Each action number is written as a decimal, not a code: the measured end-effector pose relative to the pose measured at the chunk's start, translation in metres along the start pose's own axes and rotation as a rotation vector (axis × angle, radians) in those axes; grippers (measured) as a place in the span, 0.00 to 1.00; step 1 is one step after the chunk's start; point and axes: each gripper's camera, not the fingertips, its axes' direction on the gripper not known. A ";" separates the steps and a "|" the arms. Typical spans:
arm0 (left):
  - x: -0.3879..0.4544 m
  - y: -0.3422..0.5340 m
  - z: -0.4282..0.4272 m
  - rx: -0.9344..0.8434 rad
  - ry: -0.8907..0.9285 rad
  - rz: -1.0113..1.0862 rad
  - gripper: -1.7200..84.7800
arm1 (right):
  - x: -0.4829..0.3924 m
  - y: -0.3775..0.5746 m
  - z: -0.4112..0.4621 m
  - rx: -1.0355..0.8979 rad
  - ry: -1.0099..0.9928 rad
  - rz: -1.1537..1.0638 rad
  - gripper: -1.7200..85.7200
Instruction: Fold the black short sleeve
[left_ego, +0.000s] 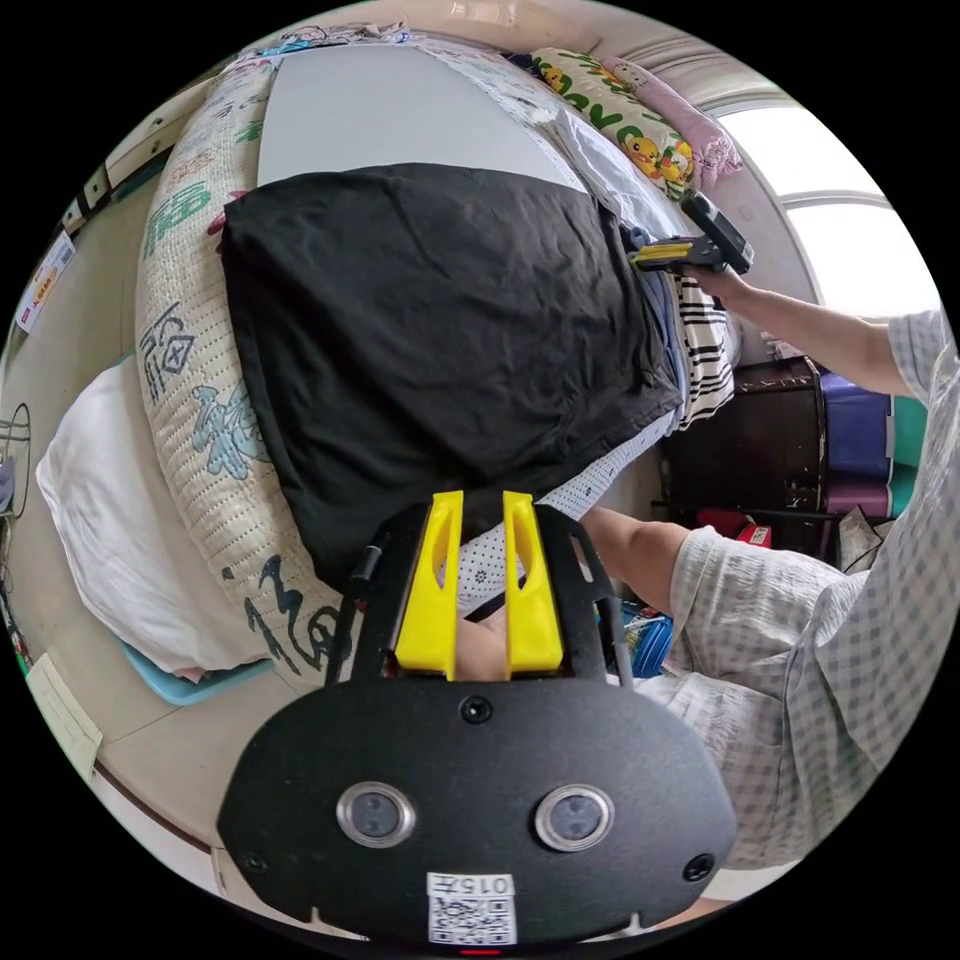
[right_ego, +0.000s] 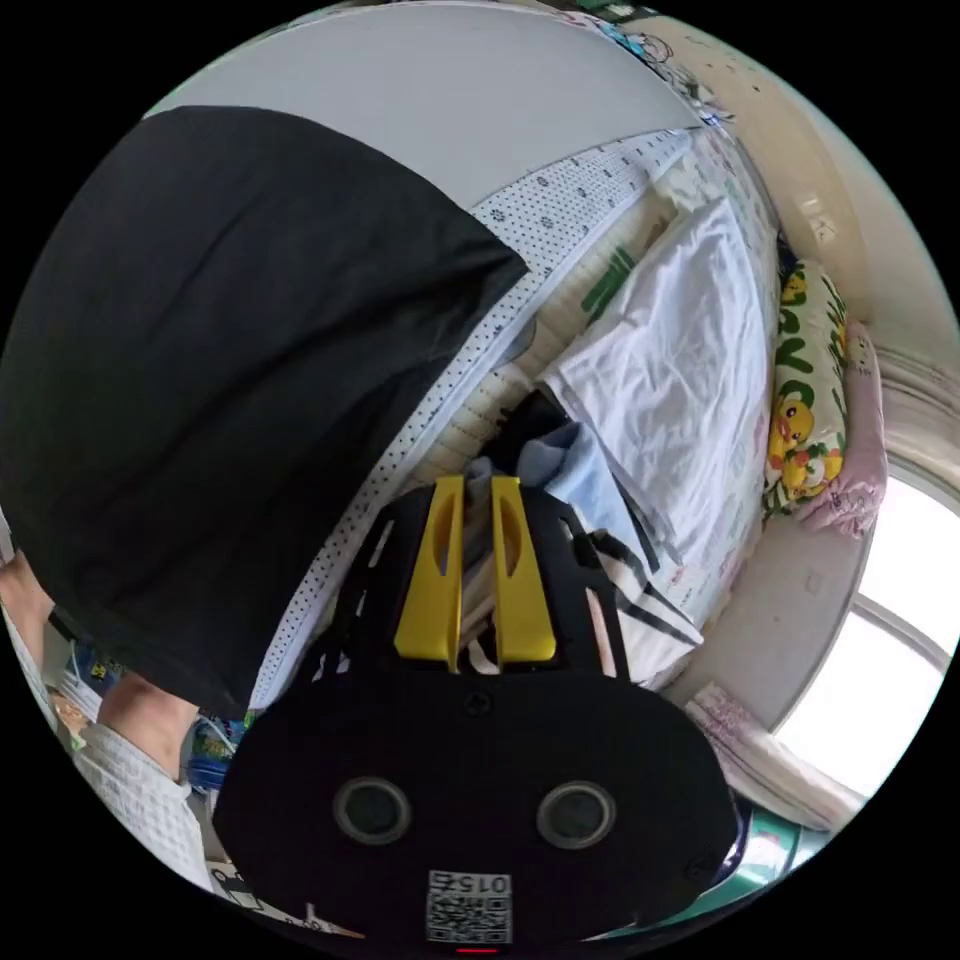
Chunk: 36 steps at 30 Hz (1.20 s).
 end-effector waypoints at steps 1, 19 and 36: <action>0.002 0.001 0.000 -0.001 -0.003 0.009 0.10 | 0.011 0.011 -0.005 -0.005 0.000 0.045 0.07; 0.005 -0.009 0.006 -0.026 -0.035 0.138 0.13 | -0.006 0.167 -0.111 0.254 -0.769 -0.349 0.11; 0.047 -0.038 0.058 -0.148 -0.249 0.514 0.09 | -0.049 0.225 -0.099 0.224 -0.411 -0.577 0.07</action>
